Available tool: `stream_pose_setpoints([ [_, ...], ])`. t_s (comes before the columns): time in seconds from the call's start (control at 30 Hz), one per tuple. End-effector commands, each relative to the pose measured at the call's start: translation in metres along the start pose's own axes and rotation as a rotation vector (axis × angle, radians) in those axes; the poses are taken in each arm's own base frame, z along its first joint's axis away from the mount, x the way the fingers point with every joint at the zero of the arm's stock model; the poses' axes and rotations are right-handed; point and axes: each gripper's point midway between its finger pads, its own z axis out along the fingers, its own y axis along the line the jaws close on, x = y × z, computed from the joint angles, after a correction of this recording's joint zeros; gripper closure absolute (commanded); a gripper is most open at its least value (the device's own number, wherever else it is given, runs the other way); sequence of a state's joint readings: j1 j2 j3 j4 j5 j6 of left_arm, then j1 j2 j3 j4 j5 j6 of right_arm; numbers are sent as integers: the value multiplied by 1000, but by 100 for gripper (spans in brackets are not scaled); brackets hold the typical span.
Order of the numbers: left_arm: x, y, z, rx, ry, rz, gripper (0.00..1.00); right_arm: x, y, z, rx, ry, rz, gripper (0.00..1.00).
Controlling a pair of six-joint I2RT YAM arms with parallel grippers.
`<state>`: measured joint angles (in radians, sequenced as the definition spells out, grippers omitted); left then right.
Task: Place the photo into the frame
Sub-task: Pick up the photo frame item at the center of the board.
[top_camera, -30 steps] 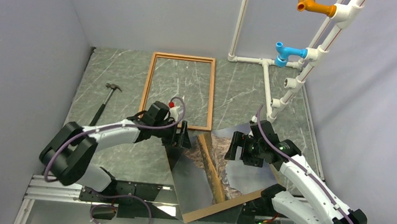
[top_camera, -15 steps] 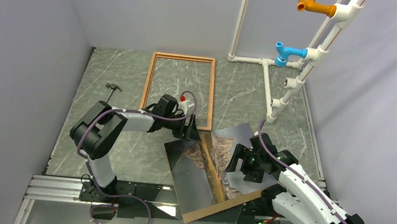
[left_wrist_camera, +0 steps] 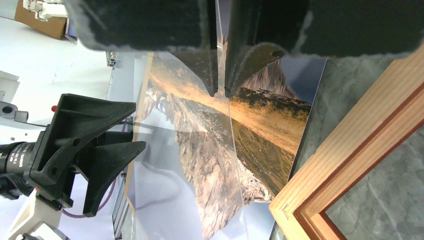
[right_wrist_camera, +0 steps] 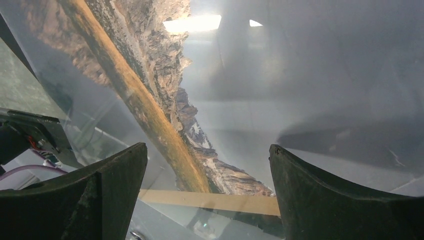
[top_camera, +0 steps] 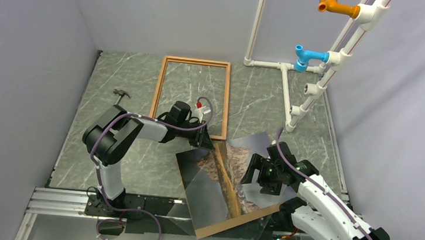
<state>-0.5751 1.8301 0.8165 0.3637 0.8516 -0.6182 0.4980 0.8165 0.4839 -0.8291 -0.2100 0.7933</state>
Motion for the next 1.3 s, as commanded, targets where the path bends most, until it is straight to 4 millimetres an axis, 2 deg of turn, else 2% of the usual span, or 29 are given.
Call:
stream_pose_setpoints([
  [0.0,-4,-11,0,65,-13,40,87,-16,18,-12,-46,-57,-19,7],
  [0.27,-3,-5,2,41,11,27,64,-19,18,-13,-42,-67,-27,7],
  [0.5,7,-10,16,92,41,12,43,-20,22,-17,-61,-75,-36,7],
  [0.63,10,-11,24,96,61,9,41,-22,23,-20,-62,-85,-42,7],
  [0.8,12,-8,25,84,60,-1,35,-24,25,-22,-67,-91,-50,7],
  [0.93,12,-13,29,137,59,-14,38,-23,24,-22,-65,-91,-52,7],
  [1.27,27,-18,43,175,136,-21,42,-28,28,-25,-67,-104,-67,7],
])
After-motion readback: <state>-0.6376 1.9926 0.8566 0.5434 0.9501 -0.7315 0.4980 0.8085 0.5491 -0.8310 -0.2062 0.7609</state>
